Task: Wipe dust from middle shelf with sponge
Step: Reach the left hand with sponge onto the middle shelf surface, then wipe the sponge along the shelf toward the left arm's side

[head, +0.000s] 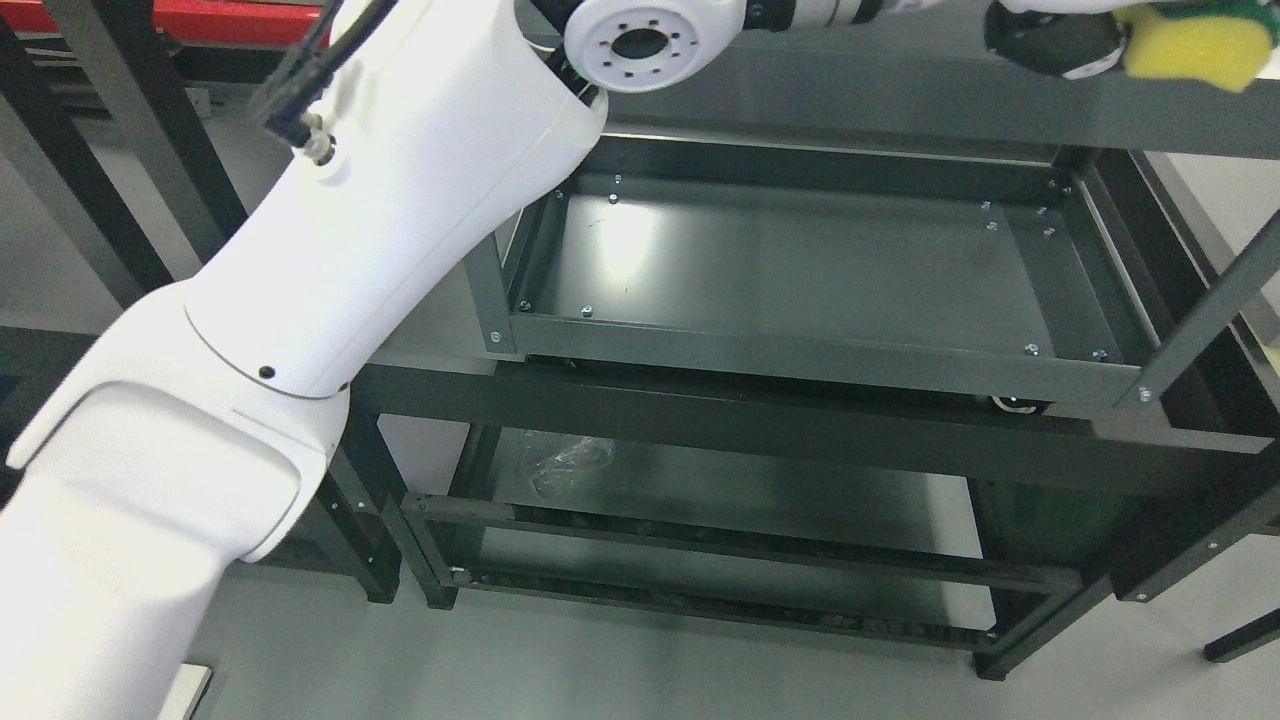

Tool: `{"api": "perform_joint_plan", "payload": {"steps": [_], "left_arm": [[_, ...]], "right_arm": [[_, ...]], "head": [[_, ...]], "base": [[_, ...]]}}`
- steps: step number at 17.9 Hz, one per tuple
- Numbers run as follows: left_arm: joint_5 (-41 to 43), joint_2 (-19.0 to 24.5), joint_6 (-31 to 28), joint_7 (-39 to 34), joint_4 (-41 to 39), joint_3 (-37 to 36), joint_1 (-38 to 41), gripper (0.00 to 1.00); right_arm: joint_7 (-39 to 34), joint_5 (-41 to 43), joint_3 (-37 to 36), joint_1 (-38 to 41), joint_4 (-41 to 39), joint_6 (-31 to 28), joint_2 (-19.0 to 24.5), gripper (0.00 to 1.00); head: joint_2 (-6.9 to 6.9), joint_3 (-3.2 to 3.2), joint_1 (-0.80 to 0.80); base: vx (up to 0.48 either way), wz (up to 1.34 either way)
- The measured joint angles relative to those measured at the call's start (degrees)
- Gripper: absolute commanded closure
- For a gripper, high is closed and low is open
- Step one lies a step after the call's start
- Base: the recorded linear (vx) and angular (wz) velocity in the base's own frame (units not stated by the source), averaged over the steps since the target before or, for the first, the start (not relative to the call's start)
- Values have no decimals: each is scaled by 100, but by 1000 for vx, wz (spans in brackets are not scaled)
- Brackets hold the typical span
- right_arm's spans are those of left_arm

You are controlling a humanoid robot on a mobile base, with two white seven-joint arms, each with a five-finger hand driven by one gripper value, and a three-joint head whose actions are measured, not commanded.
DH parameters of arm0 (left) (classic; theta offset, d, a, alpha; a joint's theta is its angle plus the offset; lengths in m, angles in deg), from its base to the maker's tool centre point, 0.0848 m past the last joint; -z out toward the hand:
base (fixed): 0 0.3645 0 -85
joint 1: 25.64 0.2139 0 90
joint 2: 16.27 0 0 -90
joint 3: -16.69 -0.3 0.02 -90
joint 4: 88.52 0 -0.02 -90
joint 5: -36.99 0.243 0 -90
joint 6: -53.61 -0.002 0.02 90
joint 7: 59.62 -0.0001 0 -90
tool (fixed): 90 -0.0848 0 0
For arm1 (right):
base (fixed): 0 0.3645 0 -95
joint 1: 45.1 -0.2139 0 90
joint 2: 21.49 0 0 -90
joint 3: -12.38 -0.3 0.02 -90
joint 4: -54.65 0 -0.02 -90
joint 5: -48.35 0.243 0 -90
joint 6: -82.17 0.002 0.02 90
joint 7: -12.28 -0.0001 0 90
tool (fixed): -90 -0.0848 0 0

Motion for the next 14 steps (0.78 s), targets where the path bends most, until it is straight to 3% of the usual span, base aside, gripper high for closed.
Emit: {"api": "perform_joint_plan", "payload": {"steps": [9,14], "left_arm": [[683,3,443,-179,779,-496,3,99],[806,401,763,-24,716,-383,133,98]], "right_arm": [[3,0,0,1,0,0,0,0],[6,0,0,1,0,0,0,0]], "head": [[0,0,0],[0,0,0]], "base": [[0,0],[0,0]]}}
